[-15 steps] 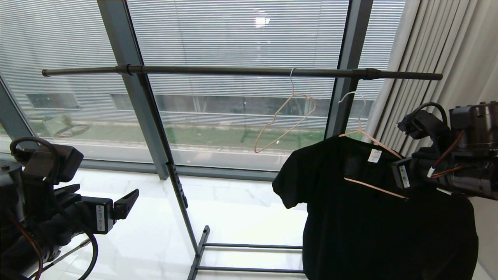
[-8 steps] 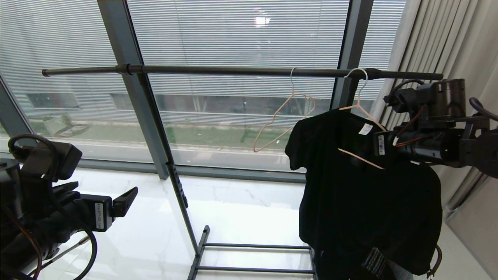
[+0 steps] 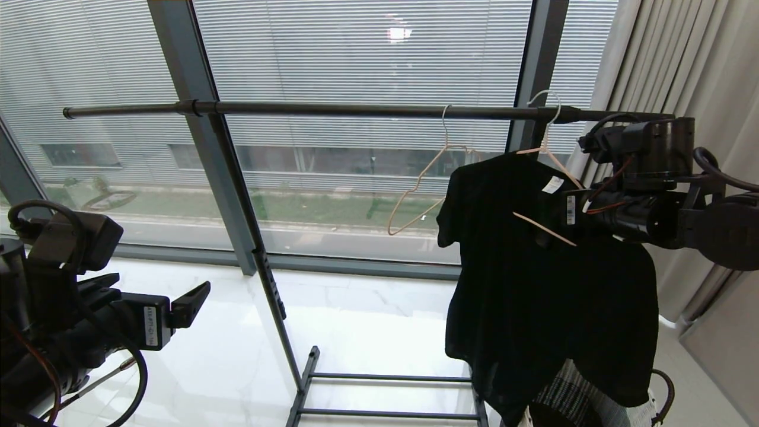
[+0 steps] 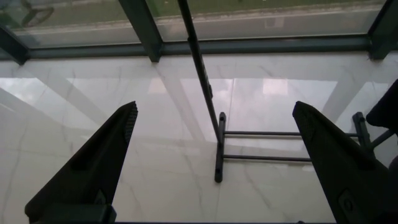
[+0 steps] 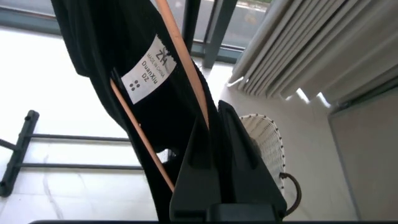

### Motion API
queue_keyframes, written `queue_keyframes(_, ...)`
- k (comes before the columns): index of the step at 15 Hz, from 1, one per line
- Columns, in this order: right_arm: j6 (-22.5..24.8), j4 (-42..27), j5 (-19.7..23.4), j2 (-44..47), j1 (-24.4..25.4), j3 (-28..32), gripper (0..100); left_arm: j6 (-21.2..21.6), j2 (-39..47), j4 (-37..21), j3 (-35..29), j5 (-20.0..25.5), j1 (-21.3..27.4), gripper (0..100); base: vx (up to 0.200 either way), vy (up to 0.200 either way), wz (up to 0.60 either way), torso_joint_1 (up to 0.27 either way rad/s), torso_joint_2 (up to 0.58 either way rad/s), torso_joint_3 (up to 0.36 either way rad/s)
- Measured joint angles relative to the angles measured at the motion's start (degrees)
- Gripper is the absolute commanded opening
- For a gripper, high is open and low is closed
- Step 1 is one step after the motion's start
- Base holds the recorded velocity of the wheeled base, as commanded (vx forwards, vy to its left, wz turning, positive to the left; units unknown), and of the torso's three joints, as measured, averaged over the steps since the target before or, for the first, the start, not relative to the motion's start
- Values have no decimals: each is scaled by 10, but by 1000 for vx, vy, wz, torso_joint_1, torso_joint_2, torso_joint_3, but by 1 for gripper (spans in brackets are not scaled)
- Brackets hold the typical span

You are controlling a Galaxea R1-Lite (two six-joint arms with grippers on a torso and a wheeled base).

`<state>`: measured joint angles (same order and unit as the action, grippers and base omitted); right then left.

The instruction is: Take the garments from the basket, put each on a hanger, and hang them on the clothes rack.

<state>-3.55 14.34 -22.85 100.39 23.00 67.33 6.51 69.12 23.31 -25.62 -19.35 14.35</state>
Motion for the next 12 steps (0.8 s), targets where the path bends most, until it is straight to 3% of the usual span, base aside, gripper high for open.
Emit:
queue_keyframes(4, 0, 14, -17, 0, 0, 0, 0, 0, 0, 0, 0, 0, 2, 100, 200, 0, 0, 7, 0, 2)
queue_keyframes(12, 2, 14, -36, -4, 20, -5, 0, 2, 1, 0, 0, 0, 23, 100, 0, 0, 0, 0, 0, 0)
